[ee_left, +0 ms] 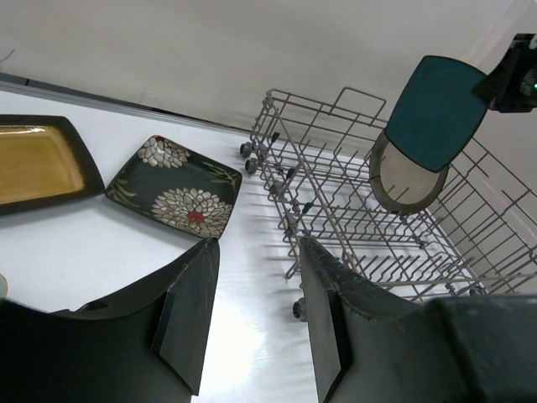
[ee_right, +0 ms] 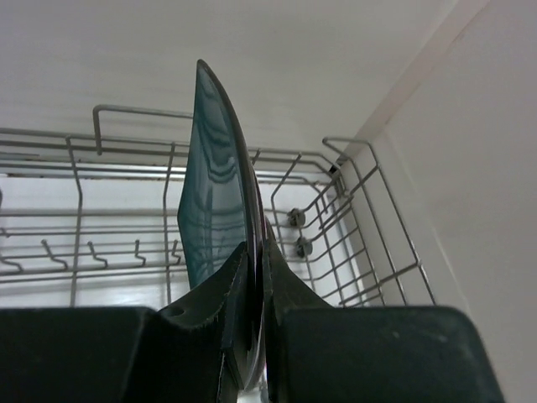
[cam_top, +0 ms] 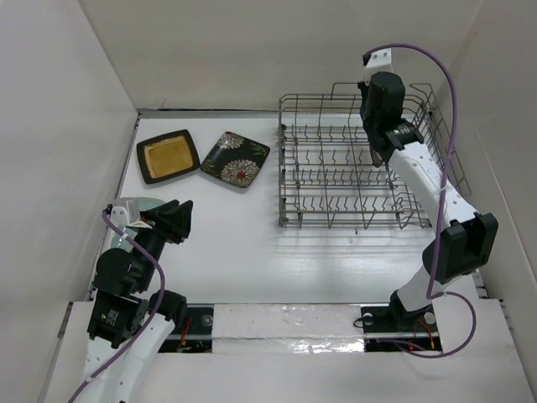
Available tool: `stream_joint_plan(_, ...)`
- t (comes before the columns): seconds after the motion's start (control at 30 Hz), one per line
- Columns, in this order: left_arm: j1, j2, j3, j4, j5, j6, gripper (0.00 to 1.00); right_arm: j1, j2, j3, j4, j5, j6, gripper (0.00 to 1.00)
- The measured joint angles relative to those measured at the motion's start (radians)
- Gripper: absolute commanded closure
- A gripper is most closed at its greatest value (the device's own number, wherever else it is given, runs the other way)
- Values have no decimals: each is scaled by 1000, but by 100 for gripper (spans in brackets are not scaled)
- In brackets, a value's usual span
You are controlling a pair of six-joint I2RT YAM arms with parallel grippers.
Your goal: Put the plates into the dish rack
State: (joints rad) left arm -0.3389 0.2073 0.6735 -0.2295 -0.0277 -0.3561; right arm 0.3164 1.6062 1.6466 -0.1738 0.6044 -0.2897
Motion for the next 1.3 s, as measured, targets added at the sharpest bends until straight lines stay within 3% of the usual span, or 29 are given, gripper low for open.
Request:
stream_joint_plan(0.43, 0, 0, 0, 0, 1, 0, 60, -17, 93, -28, 190, 1, -178, 100)
stream_joint_plan(0.93, 0, 0, -10, 0, 2, 0, 59, -56, 92, -291, 338, -94, -145, 100)
stream_joint_plan(1.3, 0, 0, -10, 0, 1, 0, 59, -40, 52, -561, 709, -14, -101, 100)
